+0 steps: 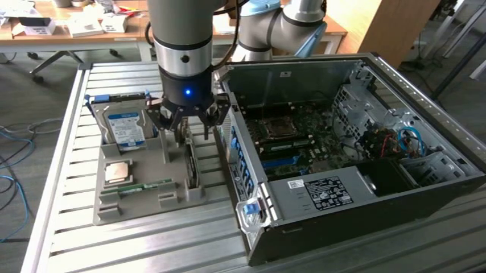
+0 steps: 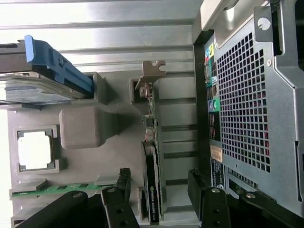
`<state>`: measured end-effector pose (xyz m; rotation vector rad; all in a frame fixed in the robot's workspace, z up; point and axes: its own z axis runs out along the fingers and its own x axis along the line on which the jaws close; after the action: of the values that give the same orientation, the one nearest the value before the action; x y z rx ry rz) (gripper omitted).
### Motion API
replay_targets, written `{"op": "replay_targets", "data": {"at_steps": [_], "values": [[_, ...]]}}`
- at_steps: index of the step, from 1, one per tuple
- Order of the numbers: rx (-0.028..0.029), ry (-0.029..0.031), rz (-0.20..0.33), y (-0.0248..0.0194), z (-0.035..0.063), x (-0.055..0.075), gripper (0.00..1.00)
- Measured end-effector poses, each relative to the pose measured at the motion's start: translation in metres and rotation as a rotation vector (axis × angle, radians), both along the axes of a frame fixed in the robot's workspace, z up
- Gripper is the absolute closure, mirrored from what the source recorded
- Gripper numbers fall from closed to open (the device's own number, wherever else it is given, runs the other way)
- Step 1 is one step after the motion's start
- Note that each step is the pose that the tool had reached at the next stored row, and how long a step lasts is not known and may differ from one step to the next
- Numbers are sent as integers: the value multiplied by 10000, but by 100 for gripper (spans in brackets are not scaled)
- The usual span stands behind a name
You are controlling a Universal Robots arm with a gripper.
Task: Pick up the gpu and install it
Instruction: 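Pick up the gpu and move the gpu toward the slot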
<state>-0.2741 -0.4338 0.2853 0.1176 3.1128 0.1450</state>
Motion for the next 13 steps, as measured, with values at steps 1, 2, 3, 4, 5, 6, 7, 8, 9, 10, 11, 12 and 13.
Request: {"op": "replay_targets", "data": {"at_steps": [1, 2, 3, 4, 5, 6, 7, 8, 9, 10, 11, 12, 13], "values": [[0, 0, 0, 0, -6, 0, 40], [-1, 0, 0, 0, -13, 0, 40], [0, 1, 0, 0, -21, 0, 40], [0, 0, 0, 0, -32, 0, 40], [-1, 0, 0, 0, -45, 0, 40], [0, 0, 0, 0, -59, 0, 40], [0, 0, 0, 0, -73, 0, 40], [0, 0, 0, 0, -87, 0, 40], [-1, 0, 0, 0, -99, 0, 40], [0, 0, 0, 0, -108, 0, 40], [-2, 1, 0, 0, -108, 0, 40], [-2, 2, 0, 0, -108, 0, 40], [-4, 3, 0, -1, -108, -1, 40]]}}
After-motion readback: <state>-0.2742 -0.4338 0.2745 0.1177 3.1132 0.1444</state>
